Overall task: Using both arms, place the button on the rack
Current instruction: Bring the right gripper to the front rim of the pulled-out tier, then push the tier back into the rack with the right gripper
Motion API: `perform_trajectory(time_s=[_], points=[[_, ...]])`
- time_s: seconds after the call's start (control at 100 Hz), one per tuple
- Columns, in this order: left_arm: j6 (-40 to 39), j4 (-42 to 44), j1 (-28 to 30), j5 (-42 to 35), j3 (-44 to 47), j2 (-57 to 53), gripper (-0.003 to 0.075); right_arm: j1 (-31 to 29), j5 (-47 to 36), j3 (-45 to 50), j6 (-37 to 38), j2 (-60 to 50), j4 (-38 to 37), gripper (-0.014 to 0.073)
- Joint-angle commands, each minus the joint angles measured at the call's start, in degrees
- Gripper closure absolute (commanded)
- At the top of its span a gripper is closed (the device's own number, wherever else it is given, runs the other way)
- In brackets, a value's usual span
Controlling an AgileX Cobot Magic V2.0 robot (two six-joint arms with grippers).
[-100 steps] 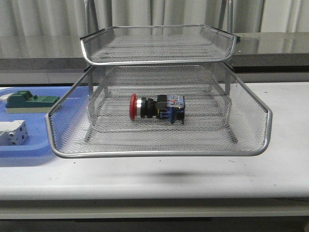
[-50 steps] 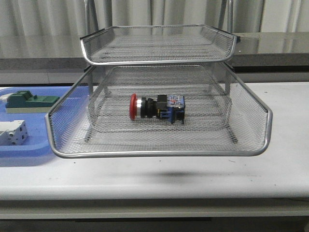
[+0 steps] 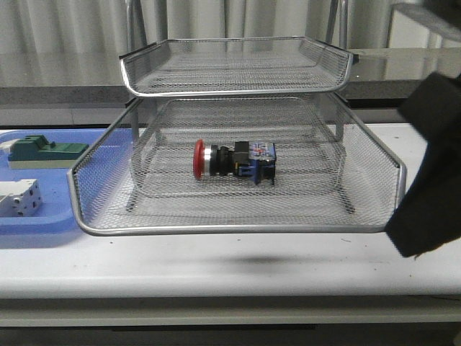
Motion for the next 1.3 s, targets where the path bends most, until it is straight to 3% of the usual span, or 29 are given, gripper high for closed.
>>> perform_trajectory(time_s=[0.0,0.6,1.13,1.29], points=[[-0.51,-0.9,-0.38,-4.3,-1.5,0.49,0.0741,2.16,-3.96,-1.96,1.16,1.27,1.6,0.0653],[-0.51,-0.9,-0.38,-4.3,-1.5,0.49,0.0741,11.75,-23.33,-1.84,1.79,14.46,3.63,0.0653],[-0.51,-0.9,-0.38,-4.3,-1.5,0.49,0.0741,11.42,-39.1,-1.84,1.79,16.23,4.18,0.0653],[-0.51,-0.9,-0.38,-4.3,-1.5,0.49,0.0741,7.85,-41.89,-2.83,1.79,17.43,4.18,0.0653]])
